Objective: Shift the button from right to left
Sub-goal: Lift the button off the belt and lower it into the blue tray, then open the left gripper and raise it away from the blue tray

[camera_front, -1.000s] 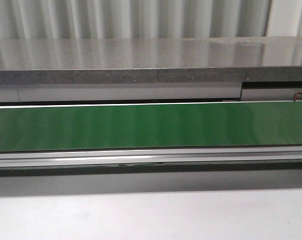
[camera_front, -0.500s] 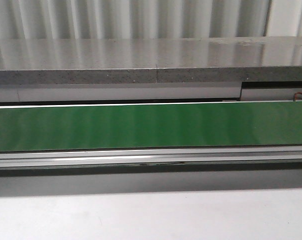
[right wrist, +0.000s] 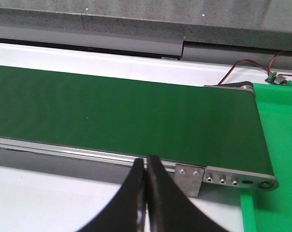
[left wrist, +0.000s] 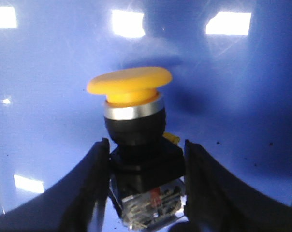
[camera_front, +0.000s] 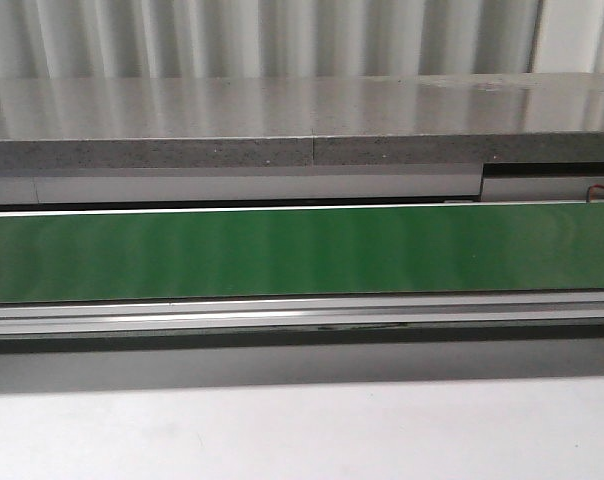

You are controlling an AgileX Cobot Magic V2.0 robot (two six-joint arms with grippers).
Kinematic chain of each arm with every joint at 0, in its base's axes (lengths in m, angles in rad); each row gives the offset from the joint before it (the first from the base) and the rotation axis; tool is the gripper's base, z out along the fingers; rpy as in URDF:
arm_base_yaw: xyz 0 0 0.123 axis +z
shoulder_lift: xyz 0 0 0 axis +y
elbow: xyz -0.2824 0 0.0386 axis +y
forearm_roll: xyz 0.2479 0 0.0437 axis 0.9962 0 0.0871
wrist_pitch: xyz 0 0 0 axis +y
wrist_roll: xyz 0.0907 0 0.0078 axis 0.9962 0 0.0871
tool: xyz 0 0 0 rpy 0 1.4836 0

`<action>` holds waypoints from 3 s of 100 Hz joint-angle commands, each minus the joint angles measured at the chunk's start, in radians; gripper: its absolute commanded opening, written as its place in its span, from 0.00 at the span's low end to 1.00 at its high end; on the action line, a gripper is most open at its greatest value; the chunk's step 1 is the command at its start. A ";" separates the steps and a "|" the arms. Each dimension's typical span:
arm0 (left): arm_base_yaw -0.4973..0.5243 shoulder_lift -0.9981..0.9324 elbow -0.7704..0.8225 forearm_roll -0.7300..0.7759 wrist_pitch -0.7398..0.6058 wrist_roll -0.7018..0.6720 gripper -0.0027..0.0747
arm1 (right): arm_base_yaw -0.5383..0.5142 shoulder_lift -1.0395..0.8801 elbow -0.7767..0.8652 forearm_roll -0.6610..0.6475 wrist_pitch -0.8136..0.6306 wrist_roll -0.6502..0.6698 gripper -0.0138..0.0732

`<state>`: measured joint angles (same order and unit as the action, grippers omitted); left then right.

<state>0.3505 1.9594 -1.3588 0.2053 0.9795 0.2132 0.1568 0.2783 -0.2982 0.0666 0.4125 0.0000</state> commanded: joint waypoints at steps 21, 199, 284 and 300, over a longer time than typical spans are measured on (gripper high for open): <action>0.002 -0.048 -0.027 -0.001 -0.009 0.028 0.50 | 0.000 0.008 -0.027 -0.011 -0.081 -0.009 0.08; -0.392 -0.749 0.371 -0.367 -0.424 -0.007 0.01 | 0.000 0.008 -0.027 -0.011 -0.081 -0.009 0.08; -0.406 -1.532 0.864 -0.457 -0.631 -0.007 0.01 | 0.000 0.008 -0.027 -0.011 -0.081 -0.009 0.08; -0.406 -1.665 0.938 -0.457 -0.643 -0.007 0.01 | 0.000 0.008 -0.027 -0.011 -0.081 -0.009 0.08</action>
<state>-0.0470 0.3398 -0.4215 -0.2313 0.4190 0.2151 0.1568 0.2783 -0.2982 0.0666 0.4125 0.0000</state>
